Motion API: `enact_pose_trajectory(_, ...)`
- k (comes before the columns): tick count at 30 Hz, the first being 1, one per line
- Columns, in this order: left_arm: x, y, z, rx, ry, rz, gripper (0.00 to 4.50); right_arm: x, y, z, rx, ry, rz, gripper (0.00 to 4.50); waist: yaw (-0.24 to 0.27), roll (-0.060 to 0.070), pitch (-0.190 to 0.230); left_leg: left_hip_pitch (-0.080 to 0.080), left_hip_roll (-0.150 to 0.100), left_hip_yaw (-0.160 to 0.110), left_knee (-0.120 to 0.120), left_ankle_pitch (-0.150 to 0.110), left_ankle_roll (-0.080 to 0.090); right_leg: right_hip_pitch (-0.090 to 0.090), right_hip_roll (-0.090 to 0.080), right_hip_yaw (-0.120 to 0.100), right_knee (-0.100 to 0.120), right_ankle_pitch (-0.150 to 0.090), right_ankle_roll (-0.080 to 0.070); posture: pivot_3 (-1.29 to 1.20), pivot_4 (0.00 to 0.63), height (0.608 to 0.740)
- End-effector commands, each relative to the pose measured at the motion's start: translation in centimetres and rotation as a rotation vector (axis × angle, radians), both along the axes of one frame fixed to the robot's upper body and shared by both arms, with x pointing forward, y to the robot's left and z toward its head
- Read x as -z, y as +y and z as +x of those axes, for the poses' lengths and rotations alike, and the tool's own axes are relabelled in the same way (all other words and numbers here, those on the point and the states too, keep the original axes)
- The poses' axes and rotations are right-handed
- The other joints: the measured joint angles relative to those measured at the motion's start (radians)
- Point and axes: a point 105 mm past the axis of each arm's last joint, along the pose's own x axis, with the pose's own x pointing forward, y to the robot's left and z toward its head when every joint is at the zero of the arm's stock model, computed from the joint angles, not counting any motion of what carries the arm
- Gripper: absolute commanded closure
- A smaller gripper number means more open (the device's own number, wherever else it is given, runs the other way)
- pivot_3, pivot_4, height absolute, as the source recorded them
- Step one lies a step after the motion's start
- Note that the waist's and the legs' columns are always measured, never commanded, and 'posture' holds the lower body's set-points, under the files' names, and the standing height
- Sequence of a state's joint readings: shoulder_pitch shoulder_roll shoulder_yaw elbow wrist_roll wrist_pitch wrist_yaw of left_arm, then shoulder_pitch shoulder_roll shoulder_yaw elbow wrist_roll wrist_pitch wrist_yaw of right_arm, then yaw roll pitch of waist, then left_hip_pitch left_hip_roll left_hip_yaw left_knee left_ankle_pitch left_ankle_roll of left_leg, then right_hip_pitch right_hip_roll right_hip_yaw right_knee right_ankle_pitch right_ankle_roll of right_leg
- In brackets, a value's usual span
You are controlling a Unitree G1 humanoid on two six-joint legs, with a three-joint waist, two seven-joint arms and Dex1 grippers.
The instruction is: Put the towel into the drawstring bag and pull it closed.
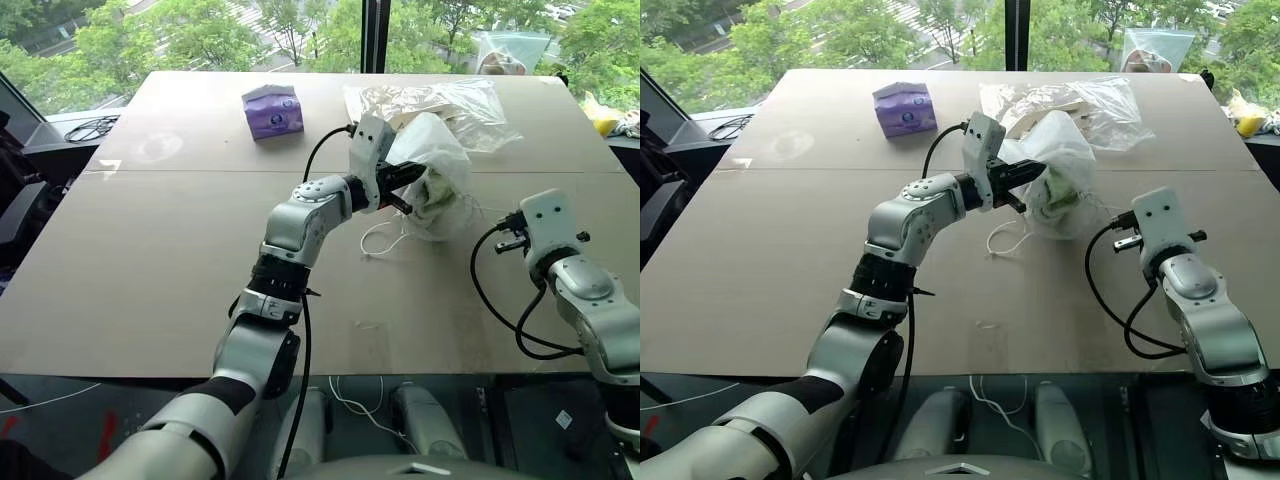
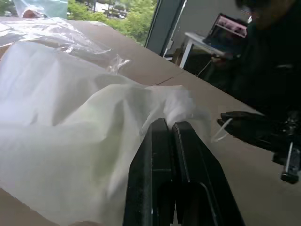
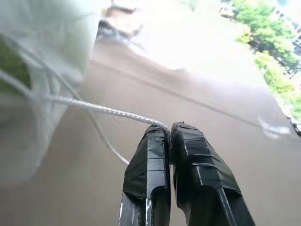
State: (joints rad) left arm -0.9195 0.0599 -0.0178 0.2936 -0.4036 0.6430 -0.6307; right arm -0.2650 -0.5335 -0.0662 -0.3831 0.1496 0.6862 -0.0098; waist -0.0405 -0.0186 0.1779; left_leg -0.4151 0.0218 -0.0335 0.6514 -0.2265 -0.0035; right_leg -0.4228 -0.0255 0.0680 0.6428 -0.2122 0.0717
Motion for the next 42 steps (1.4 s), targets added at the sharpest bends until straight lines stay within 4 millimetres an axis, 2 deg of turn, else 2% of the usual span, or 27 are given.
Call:
enact_pose_trajectory(1,-2.6,0.6,-1.5,0.079,-0.101,-0.055,3.77,-1.4,-0.4,-0.1,0.039,-0.086,0.023,4.5,0.001,0.0,0.0,0.0,0.0,0.0,0.0,0.0,0.0,0.0,0.0,0.0,0.0,0.0,0.0,0.0,0.15,0.74)
enact_pose_trajectory(4,-3.4,1.8,-3.1,0.162,-0.154,-0.092,2.47,-0.8,0.0,0.0,0.03,-0.073,0.043,4.5,0.002,0.0,0.0,-0.001,-0.001,0.001,0.0,0.0,0.0,0.0,-0.001,0.0,-0.001,0.002,-0.003,0.0,0.15,0.74)
enact_pose_trajectory(7,-2.3,3.5,-3.1,0.141,-0.167,-0.013,2.47,-0.6,0.3,0.1,0.022,-0.07,0.048,4.5,0.0,0.0,0.0,-0.001,-0.001,0.001,0.0,0.0,0.0,0.0,-0.002,0.0,-0.001,0.002,-0.004,0.0,0.15,0.74)
enact_pose_trajectory(9,-0.8,4.4,-3.8,0.172,-0.133,0.045,2.47,-0.5,0.3,0.1,0.018,-0.073,0.054,4.5,0.0,0.0,0.0,0.0,-0.001,0.001,0.0,0.0,0.0,0.0,-0.001,0.0,0.0,0.002,-0.004,0.0,0.15,0.74)
enact_pose_trajectory(14,5.0,6.3,-2.6,0.063,-0.099,0.287,2.47,-0.6,0.5,0.3,0.011,-0.081,0.065,4.5,0.002,0.001,0.0,0.001,-0.001,0.001,0.001,0.0,0.0,0.0,-0.001,0.0,0.0,0.002,-0.003,0.0,0.15,0.74)
enact_pose_trajectory(18,9.1,5.9,-2.3,0.041,-0.045,0.334,2.47,-0.5,1.0,0.4,-0.004,-0.082,0.072,4.5,0.006,0.001,0.0,0.0,-0.001,0.001,0.001,0.0,0.0,0.001,-0.002,0.0,0.0,0.002,-0.004,0.0,0.15,0.74)
enact_pose_trajectory(21,11.2,5.2,-2.4,0.047,-0.055,0.366,2.47,-0.7,1.1,0.4,-0.011,-0.088,0.074,4.5,0.006,0.001,0.0,0.0,-0.001,0.001,0.001,0.0,0.0,0.0,-0.002,0.0,0.0,0.002,-0.004,0.0,0.15,0.74)
enact_pose_trajectory(25,12.2,3.5,-1.9,0.058,-0.089,0.383,2.47,-0.9,1.0,0.4,-0.009,-0.093,0.073,4.5,0.007,0.001,0.0,0.0,-0.001,0.001,0.001,0.0,0.0,0.0,-0.002,0.0,0.0,0.002,-0.004,0.0,0.15,0.74)
enact_pose_trajectory(30,12.2,1.8,0.3,-0.012,-0.143,0.426,2.47,-1.0,1.3,0.1,-0.004,-0.099,0.076,4.5,0.011,0.0,-0.001,0.0,-0.001,0.001,0.002,0.0,0.0,0.001,-0.001,0.0,0.0,0.002,-0.003,0.0,0.15,0.74)
enact_pose_trajectory(38,12.7,-1.1,1.0,-0.019,-0.18,0.468,2.47,-1.2,1.5,0.0,0.006,-0.11,0.082,4.5,0.007,0.0,-0.001,0.0,-0.001,0.0,0.001,0.0,0.0,0.001,-0.001,0.0,0.0,0.002,-0.004,0.0,0.15,0.74)
enact_pose_trajectory(42,12.2,-1.3,2.2,-0.12,-0.198,0.486,2.47,-1.3,1.5,-0.1,0.009,-0.112,0.085,4.5,0.009,0.0,-0.001,0.0,-0.001,0.0,0.001,0.0,0.0,0.002,-0.002,0.0,0.0,0.002,-0.002,0.0,0.15,0.74)
